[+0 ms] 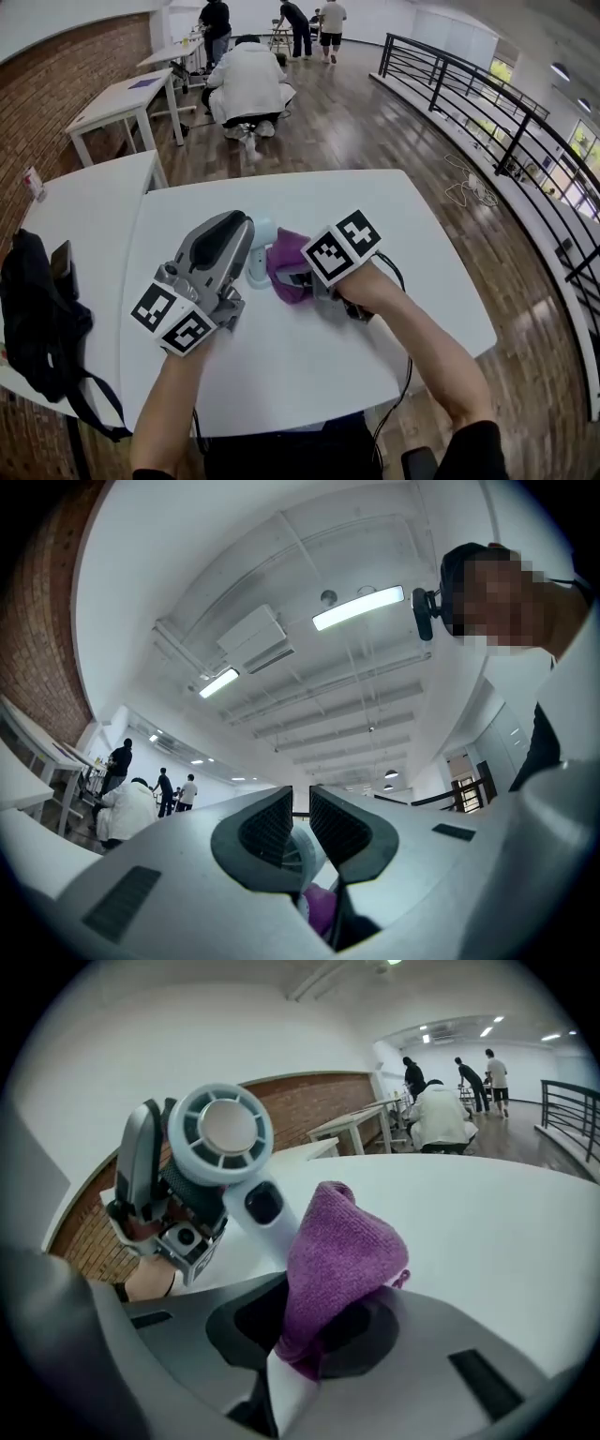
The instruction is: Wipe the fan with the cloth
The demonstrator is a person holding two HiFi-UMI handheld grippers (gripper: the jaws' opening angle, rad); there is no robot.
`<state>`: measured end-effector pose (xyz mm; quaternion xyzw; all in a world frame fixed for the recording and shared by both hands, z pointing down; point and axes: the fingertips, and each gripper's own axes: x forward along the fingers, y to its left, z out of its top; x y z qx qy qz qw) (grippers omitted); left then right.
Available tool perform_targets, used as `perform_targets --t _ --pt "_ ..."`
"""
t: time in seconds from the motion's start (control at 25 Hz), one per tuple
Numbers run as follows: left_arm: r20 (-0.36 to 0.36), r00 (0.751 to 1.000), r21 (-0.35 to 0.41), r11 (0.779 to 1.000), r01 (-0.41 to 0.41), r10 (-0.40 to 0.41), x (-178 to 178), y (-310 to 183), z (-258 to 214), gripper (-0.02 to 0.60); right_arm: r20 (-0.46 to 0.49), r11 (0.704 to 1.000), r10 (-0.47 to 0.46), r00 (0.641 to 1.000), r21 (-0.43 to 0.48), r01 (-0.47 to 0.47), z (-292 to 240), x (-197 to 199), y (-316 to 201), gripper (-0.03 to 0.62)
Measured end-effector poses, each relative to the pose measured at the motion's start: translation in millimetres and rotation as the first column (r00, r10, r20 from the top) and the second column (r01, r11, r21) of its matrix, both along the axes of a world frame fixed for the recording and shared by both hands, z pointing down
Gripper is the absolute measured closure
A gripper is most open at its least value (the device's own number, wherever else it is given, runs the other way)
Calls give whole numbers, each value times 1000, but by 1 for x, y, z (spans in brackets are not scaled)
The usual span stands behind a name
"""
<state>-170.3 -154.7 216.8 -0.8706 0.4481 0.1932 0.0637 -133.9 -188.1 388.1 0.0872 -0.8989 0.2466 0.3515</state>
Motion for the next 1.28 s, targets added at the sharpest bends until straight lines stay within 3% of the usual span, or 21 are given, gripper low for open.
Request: perform_targets --t 0.16,0.28,0.32,0.4,0.44,0.48,0.56,0.68,0.88,1.0,1.12,1.16,1.28 --pt "9 1000 -12 1000 11 -10 -5 -1 2 518 -38 996 -91 995 -6 91 3 14 17 525" --pt "13 1000 -14 1000 15 -15 -7 -1 1 518 124 999 2 992 50 -8 -33 10 -8 525" --pt "9 1000 -14 1000 17 -17 -7 -1 1 518 224 996 65 972 46 -77 -52 7 -22 525" --pt "-3 1000 -12 1000 22 -22 -7 -1 0 518 408 982 188 894 -54 -182 -83 0 -45 525" --pt "-7 1000 -11 1000 23 -23 -7 -2 0 518 458 973 231 858 -135 -190 -88 -5 -50 525" --pt "-10 1000 -12 1000 23 -23 -7 -2 0 518 471 963 252 845 -209 -171 -86 -12 -50 525" --pt "-12 1000 -14 1000 22 -22 -6 -1 2 518 399 956 223 889 -268 -120 -59 -24 -36 525" --pt "-1 1000 -18 1000 24 -24 -6 2 4 518 214 981 120 969 -176 -83 -13 -27 -18 525" --pt "96 995 -42 999 32 -28 -9 19 13 518 58 997 -65 996 -40 67 -4 -8 0 525" --pt "206 974 -105 988 114 -90 -17 33 37 518 111 998 -70 991 13 69 -16 9 -4 525" --pt "330 931 -195 954 228 -155 -19 26 70 517 263 997 68 962 8 -73 -35 20 -35 525" --pt "357 919 -213 943 257 -170 -17 20 79 501 302 993 111 947 4 -117 -40 22 -45 525" --pt "375 901 -242 915 323 -219 -9 1 88 366 339 977 168 926 71 -203 -48 24 -65 525"
